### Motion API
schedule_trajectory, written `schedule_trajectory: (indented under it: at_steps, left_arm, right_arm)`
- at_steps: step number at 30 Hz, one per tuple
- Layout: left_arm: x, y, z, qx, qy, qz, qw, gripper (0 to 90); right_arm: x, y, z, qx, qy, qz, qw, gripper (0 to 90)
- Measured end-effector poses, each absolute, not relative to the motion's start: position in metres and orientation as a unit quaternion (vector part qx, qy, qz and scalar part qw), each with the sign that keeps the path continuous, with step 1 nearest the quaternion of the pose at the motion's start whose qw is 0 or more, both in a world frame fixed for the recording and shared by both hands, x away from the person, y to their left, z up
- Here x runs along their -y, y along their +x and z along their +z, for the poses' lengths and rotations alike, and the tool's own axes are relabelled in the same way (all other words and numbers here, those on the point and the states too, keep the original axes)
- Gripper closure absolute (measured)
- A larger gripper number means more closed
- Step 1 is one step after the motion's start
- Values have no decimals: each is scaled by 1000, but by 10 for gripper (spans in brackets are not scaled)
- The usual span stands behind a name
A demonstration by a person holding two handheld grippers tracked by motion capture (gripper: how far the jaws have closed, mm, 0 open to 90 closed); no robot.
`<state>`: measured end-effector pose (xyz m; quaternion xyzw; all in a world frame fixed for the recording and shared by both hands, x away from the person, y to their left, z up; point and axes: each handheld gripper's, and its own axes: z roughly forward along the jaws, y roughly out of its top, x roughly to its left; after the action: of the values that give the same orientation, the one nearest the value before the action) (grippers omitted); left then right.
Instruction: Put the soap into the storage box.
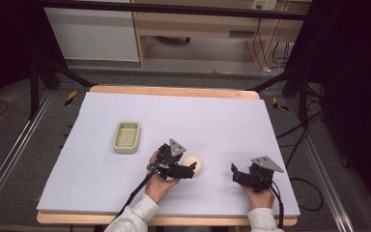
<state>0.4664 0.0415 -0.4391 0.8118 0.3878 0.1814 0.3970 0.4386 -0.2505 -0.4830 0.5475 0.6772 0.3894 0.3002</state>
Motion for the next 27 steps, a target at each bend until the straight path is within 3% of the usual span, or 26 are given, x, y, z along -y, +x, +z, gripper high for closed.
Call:
schedule_trajectory:
  at_steps: [27]
  left_arm:
    - [-19, 471, -456, -382, 825, 166, 381, 123]
  right_arm:
    - [251, 439, -483, -676, 550, 386, 301, 73]
